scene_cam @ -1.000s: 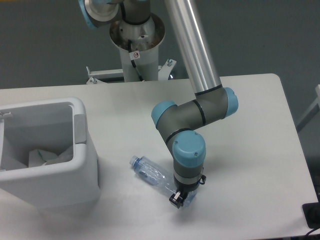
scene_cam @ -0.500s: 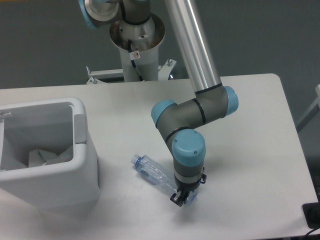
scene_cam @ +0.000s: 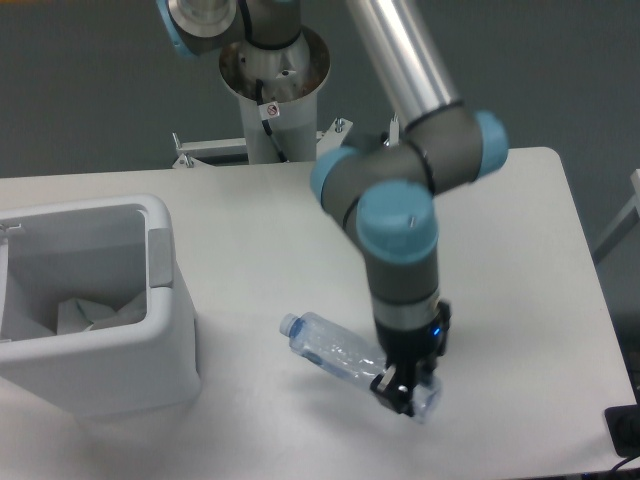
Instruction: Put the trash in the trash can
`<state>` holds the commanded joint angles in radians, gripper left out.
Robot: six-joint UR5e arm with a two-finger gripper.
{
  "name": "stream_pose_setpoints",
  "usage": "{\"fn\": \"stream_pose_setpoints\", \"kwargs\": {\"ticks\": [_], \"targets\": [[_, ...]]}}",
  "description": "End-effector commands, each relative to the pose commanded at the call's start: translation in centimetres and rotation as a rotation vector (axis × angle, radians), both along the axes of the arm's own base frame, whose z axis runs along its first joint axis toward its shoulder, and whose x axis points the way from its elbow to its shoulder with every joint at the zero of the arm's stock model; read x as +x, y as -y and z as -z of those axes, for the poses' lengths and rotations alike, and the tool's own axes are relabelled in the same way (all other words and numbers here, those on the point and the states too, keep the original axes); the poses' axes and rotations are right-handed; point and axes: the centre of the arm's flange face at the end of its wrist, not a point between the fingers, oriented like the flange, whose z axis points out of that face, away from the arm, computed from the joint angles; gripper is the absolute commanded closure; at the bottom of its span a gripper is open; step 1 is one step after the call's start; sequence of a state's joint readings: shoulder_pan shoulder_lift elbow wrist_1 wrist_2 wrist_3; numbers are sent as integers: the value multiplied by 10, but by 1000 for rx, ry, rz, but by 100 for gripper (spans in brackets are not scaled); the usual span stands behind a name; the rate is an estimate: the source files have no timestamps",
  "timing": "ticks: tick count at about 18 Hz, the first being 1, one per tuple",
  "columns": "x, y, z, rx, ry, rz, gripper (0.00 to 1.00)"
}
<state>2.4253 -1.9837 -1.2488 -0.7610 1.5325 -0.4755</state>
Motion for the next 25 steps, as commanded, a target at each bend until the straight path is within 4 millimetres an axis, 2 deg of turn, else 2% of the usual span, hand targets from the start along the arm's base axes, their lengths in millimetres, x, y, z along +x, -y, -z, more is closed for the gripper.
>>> {"fn": "stream_pose_setpoints", "kwargs": {"ticks": [2, 3, 4, 6, 7, 8, 10, 12, 13, 14, 16, 20, 21, 22, 23, 25], "targets": [[14, 3, -48, 74, -99, 23, 48], [23, 1, -65, 106, -136, 35, 48], [43, 0, -89, 130, -185, 79, 48], [70, -7, -110, 129, -252, 174, 48], [95, -12, -122, 125, -287, 239, 47], [130, -24, -123, 118, -294, 310, 47], [188, -40, -108, 103, -272, 405, 48], [206, -38, -96, 75, -269, 448, 48], [237, -47, -89, 73, -259, 499, 48], [256, -53, -89, 80, -251, 523, 48], [274, -58, -81, 74, -237, 552, 48], [313, -67, -51, 41, -195, 620, 46], [316, -67, -42, 29, -183, 626, 39], [317, -67, -38, 23, -182, 636, 9], [319, -67, -37, 19, -180, 643, 0], [321, -61, -47, 31, -193, 642, 0]]}}
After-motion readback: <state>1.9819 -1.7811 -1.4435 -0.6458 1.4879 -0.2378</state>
